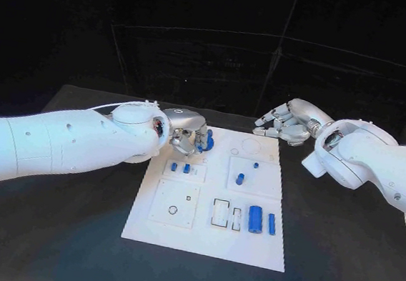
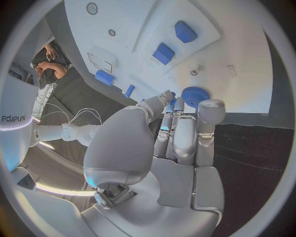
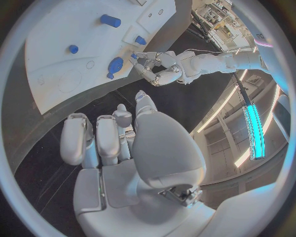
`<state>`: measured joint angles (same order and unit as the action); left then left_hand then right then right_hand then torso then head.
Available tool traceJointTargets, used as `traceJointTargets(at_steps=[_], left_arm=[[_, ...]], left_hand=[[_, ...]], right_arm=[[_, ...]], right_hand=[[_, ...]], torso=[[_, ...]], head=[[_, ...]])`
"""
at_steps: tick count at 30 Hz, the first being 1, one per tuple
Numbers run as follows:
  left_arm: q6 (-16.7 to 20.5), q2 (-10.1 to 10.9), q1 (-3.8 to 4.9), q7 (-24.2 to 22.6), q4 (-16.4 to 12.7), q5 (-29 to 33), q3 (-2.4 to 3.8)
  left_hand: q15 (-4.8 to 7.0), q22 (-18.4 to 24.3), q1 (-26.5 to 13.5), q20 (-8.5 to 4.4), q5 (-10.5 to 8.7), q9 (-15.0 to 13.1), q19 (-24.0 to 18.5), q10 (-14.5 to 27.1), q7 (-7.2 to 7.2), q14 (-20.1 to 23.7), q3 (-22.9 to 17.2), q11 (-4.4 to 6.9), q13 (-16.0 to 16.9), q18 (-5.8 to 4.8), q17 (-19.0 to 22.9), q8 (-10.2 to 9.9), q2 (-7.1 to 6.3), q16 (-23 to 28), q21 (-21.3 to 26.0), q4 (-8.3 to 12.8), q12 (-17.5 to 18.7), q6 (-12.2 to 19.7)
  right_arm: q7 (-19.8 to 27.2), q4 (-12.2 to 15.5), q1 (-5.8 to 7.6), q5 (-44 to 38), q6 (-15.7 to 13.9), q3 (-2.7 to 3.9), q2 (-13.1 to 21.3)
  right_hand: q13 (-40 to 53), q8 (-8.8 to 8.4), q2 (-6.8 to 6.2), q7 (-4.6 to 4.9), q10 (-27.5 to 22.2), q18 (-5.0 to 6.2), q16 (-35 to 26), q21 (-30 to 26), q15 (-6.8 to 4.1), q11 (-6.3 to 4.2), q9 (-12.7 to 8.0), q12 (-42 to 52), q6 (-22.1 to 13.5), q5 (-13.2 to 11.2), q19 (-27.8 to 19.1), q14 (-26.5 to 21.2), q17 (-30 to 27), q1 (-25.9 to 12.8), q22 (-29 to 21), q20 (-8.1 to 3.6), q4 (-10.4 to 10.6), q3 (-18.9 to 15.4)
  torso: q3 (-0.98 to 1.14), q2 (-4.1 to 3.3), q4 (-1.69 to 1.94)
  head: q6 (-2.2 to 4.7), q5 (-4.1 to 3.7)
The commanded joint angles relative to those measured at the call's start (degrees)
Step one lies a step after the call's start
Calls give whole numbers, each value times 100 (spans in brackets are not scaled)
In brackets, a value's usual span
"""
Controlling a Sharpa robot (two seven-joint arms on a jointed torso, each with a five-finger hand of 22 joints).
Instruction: Assemble the parts on the task board
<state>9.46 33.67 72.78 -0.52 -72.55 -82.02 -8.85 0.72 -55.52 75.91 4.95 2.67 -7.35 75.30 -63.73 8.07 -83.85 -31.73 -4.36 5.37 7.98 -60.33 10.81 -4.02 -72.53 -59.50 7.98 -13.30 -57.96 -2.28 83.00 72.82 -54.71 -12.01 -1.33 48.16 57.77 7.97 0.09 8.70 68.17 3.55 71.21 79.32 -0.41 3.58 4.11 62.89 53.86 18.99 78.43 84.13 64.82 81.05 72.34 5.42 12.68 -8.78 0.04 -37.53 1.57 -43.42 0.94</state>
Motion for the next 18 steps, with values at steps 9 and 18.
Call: traceJointTargets(at_steps=[9, 18], left_arm=[[-118, 356, 12, -3, -114, 363, 40], [-404, 286, -14, 122, 84, 388, 33]], left_hand=[[-5, -11, -105, 18, 3, 25, -9, -105, -9, -102, -9, 10, -40, -40, 40, -53, -81, -22, -19, 1, 72, -85], [-1, -6, -121, 17, 2, 30, -20, -132, -21, -96, 6, 18, -51, -37, 65, -62, -103, -12, -10, 2, 87, -104]], right_arm=[[52, 9, 10, -7, -55, 3, 10], [46, 5, 9, -7, -50, 3, 7]], right_hand=[[5, 34, 57, -19, -19, 60, -2, -17, -44, -2, -5, 3, 6, 26, -20, 101, 6, -8, 8, 7, 0, -26], [8, 36, 64, -19, -16, 59, 0, -16, -44, -3, -5, 8, 8, 29, -18, 102, 9, -5, 10, 7, 0, -26]], torso=[[0, -10, -8], [1, -12, -16]], head=[[-7, 7], [-8, 14]])
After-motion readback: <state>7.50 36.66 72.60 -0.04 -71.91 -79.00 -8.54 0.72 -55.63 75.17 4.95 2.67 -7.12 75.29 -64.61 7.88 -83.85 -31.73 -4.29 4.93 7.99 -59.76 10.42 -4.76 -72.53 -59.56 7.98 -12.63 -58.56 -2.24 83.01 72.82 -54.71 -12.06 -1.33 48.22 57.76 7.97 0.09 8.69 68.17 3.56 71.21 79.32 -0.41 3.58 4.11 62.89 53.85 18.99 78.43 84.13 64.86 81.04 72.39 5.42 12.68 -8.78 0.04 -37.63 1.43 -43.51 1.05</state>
